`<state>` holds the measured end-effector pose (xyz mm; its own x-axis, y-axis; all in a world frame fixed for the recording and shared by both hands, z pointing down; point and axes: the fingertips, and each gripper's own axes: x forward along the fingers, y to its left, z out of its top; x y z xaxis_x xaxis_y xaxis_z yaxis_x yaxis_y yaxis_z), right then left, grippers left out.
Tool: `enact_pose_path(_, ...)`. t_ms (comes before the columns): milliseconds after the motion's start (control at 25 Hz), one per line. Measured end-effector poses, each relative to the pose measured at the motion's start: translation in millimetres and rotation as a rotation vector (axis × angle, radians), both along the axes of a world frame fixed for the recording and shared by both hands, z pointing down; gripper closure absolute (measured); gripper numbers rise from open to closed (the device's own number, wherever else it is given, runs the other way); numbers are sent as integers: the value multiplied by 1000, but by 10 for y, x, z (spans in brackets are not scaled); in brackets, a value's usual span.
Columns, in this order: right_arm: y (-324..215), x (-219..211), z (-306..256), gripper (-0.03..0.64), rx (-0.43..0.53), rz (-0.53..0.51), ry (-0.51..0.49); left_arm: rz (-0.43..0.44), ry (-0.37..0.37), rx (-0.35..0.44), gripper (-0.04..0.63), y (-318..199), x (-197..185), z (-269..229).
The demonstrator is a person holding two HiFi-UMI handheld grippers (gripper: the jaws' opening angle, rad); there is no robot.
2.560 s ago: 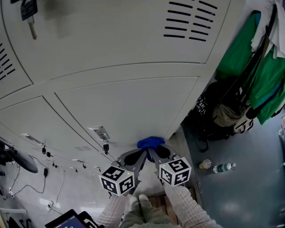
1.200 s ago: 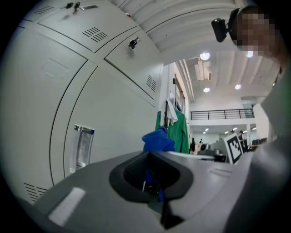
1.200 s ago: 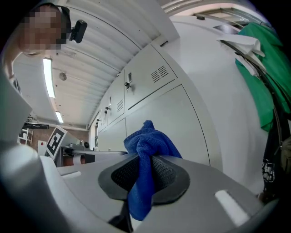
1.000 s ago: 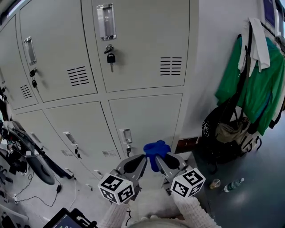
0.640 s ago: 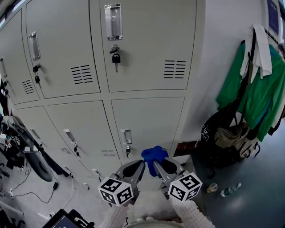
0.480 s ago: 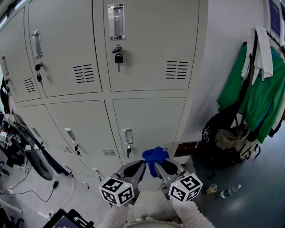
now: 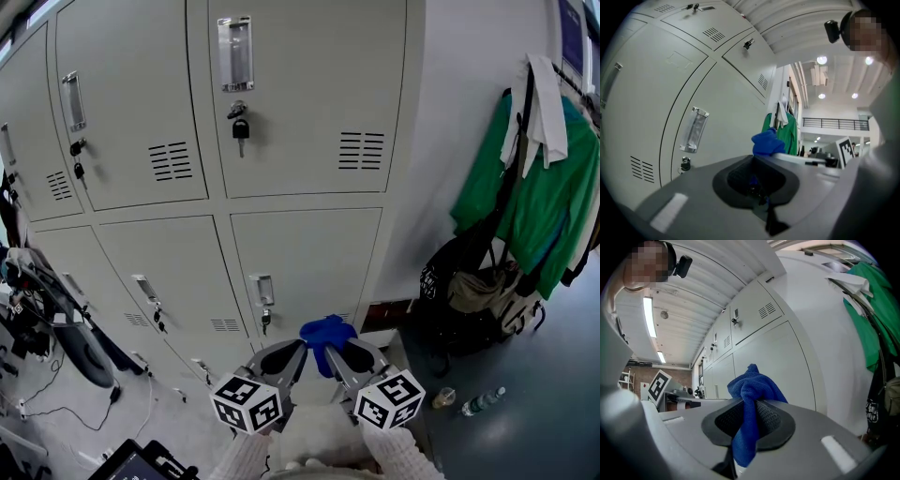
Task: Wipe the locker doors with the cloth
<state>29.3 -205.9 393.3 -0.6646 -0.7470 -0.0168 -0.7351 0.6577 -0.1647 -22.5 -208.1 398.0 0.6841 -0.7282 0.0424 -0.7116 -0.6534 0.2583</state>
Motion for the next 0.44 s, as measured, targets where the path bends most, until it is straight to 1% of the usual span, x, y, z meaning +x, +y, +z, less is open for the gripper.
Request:
enact_pose_path(120, 12, 38, 3, 560, 2, 16, 17, 3, -30, 10, 589, 16, 51, 26)
enact_pose_path(280, 37, 57, 38, 560, -5, 24, 27, 35, -12, -18, 589, 62, 129, 98)
enact_pose_path(440, 62, 85, 55, 560, -9, 29, 41, 29, -12, -42, 589, 69, 124, 169)
